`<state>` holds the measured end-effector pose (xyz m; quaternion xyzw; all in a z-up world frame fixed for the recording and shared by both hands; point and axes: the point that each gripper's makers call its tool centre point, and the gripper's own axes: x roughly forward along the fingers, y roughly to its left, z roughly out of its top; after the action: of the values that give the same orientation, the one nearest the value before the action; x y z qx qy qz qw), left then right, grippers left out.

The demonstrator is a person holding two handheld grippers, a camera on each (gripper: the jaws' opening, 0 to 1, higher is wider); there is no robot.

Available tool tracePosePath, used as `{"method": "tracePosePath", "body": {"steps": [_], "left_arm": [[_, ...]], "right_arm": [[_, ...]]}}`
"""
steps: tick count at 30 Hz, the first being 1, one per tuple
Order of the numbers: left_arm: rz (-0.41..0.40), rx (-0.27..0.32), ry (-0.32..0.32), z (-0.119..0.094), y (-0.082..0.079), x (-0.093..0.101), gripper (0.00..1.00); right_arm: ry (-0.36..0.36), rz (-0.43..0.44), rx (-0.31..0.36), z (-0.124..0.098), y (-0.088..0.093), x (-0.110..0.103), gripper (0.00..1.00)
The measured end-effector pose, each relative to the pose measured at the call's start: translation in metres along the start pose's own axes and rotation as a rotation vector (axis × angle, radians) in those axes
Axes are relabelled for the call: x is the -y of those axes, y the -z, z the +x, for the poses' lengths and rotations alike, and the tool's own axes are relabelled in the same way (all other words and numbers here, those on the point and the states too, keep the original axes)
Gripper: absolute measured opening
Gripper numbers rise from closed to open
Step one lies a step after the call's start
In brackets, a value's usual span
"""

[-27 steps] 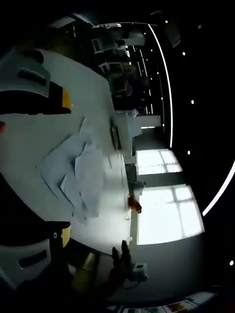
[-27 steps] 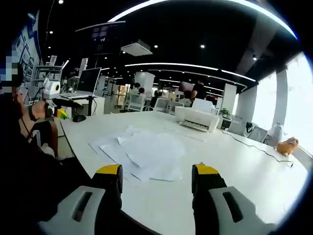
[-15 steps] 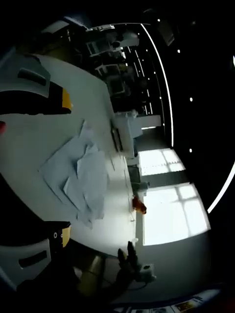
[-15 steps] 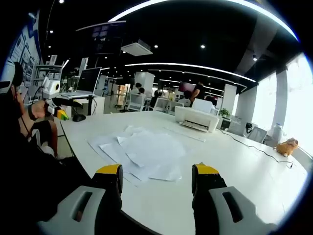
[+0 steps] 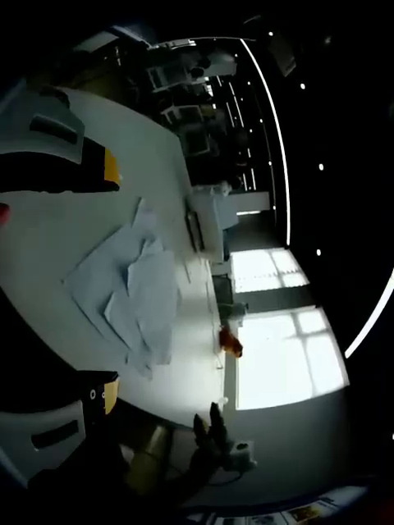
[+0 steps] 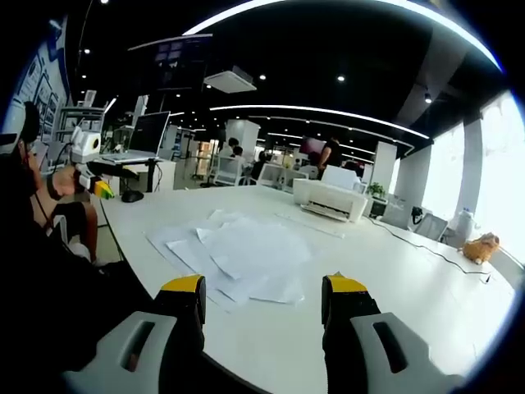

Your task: Organize the stack of printing papers by aligning and flattening the scattered papers on the table

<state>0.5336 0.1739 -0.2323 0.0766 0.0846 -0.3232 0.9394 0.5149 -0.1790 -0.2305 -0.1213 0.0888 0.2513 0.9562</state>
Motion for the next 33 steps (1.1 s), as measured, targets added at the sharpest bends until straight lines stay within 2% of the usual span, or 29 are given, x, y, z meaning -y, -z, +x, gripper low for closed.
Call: {"method": "tracePosePath", "body": {"steps": [9, 17, 33], "left_arm": [[-0.002, -0.006, 0.002, 0.0018, 0.0031, -0.0006, 0.92], [-0.053, -0.003, 0.031, 0.0047, 0.0064, 0.0014, 0.92], [-0.041, 0.0, 0.039, 0.0036, 0.0036, 0.0054, 0.91]], "right_arm": [[0.001, -0.002, -0.003, -0.0006, 0.0012, 0.0006, 0.52], [0.001, -0.003, -0.003, -0.0009, 0.0006, -0.0002, 0.52], [0.0, -0.011, -0.011, 0.0046, 0.0009, 0.0043, 0.52]]}}
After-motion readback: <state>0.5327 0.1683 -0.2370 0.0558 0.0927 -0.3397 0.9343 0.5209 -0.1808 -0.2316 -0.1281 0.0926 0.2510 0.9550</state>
